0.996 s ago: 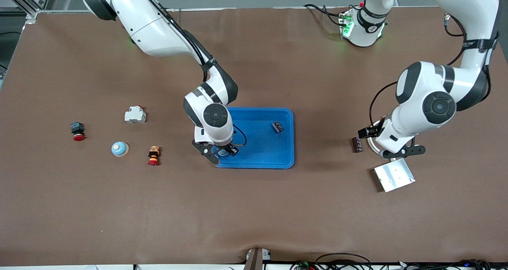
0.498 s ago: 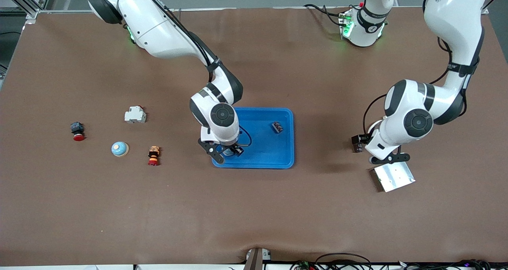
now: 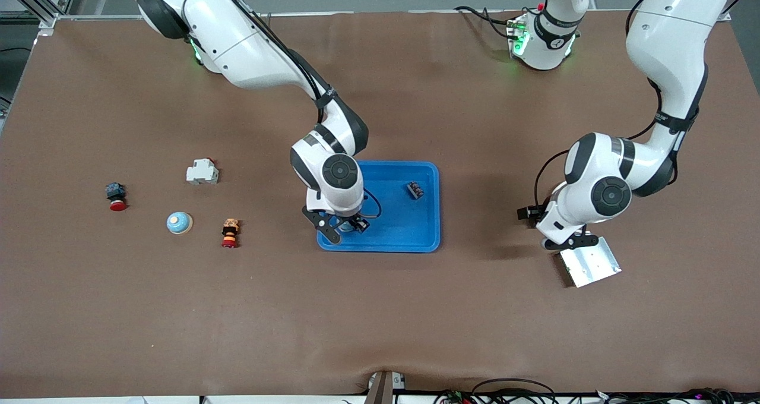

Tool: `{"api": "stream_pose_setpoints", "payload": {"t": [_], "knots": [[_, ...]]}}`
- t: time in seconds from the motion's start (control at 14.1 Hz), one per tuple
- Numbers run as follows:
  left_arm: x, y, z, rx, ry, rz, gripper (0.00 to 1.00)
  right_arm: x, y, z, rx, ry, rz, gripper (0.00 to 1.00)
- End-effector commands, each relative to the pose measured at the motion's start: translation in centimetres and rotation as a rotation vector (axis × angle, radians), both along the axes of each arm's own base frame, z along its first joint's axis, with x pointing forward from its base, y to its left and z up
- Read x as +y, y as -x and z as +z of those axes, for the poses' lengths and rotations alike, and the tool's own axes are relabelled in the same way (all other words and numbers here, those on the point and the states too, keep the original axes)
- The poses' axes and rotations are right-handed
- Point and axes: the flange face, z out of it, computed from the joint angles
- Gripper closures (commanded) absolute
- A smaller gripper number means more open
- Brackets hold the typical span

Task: Place electrolytic capacitor and blue bell in tray
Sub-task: 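Reach the second capacitor with the left gripper while the right gripper releases the bell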

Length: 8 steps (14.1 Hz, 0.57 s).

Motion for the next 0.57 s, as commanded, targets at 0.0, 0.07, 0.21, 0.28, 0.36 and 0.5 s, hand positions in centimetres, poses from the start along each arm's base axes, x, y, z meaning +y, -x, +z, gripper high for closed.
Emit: {"api": "stream_pose_setpoints", "payload": {"t": [0.0, 0.07, 0.21, 0.28, 0.36, 0.5], "knots": [[0.1, -0.1, -1.2, -0.002, -0.010, 0.004, 0.00, 0.4, -0.4, 0.2, -0.024, 0.020, -0.025, 1.00], [0.0, -0.1, -1.4, 0.001, -0.011, 0.011, 0.00, 0.5, -0.4, 0.2, -0.025, 0.019, -0.025, 0.79], [-0.4, 0.1, -2.0, 0.011, -0.012, 0.016, 0.00, 0.4, -0.5, 0.2, -0.030, 0.017, -0.026, 0.00], [-0.5, 0.2, -2.7, 0.020, -0.010, 0.015, 0.00, 0.5, -0.3, 0.2, -0.030, 0.020, -0.021, 0.00], [-0.5, 0.3, -3.1, 0.024, -0.008, 0.016, 0.00, 0.5, -0.4, 0.2, -0.032, 0.020, -0.022, 0.00], [-0.6, 0.4, -3.5, 0.030, -0.007, 0.015, 0.00, 0.5, -0.5, 0.2, -0.036, 0.025, -0.014, 0.00]]}}
